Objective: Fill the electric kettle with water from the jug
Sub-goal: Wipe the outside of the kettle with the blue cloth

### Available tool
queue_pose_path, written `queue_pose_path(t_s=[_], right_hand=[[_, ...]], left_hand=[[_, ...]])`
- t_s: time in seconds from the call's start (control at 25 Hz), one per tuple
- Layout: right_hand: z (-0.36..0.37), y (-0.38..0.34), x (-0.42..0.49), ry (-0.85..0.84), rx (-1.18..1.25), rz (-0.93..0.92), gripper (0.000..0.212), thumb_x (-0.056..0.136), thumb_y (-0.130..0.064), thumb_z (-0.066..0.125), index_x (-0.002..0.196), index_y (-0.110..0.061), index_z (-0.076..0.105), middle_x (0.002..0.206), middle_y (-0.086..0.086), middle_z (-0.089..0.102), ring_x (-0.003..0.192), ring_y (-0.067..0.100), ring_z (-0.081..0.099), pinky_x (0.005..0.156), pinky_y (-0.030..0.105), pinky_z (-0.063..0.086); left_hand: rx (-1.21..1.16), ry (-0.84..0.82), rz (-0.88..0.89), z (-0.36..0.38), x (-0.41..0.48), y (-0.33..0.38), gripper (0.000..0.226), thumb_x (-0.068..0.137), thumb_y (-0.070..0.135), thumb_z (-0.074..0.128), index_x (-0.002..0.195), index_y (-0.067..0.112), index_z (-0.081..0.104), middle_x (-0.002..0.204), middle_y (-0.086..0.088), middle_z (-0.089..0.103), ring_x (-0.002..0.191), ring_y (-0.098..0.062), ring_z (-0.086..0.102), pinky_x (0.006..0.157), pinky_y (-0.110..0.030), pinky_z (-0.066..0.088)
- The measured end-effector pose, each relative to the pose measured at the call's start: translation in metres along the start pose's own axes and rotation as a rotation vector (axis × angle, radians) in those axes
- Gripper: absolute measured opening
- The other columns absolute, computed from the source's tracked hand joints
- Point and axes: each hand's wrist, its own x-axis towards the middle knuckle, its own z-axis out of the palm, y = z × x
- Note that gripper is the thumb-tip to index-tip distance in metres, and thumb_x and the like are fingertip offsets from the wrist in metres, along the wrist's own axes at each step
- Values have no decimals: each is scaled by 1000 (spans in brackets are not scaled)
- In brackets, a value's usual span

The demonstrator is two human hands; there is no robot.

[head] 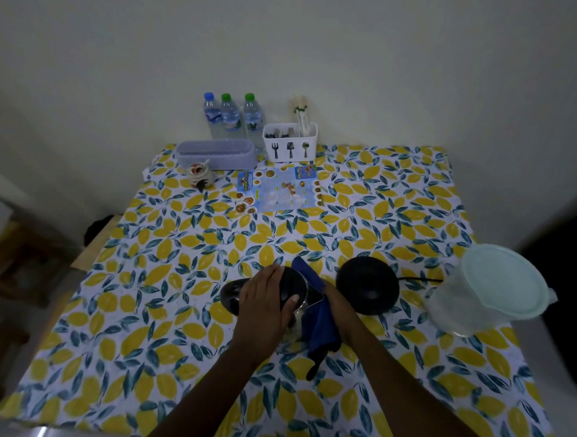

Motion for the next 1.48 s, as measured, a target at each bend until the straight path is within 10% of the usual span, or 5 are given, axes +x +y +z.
queue_pose_path(t_s=[0.24,0.56,0.72,0.96,1.48], right_hand=[[13,-31,14,-68,-87,-102,32,98,-21,39,127,-19,53,125,6,51,114,29,52,95,43,41],[-2,12,12,-11,73,29,28,100,-32,36,116,-19,55,94,4,63,83,20,61,61,21,53],[3,54,8,94,50,-62,38,102,-23,31,138,-15,39,127,12,49,120,36,50,101,49,43],[32,54,-49,154,84,-186,49,99,-13,40,144,-29,30,148,-1,32,125,25,44,97,42,43],[125,110,-51,644,-122,-332,120,53,-75,71,149,-30,14,153,1,24,138,28,31,105,53,41]], left_hand=[[-5,-1,5,-1,1,-1,72,91,63,17,145,16,28,150,-7,35,140,-23,28,115,-41,20],[33,-39,-14,-4,1,2,75,90,66,12,145,17,27,152,-6,34,141,-23,26,115,-44,21],[35,-56,-13,-4,1,2,80,89,69,9,145,15,28,152,-8,34,140,-25,28,114,-45,23],[-187,-307,100,-39,30,-20,70,84,53,52,140,13,38,145,-10,43,132,-26,41,105,-37,35],[-394,-615,253,-57,58,-55,65,89,46,59,144,23,32,152,-5,35,135,-25,36,104,-38,36]])
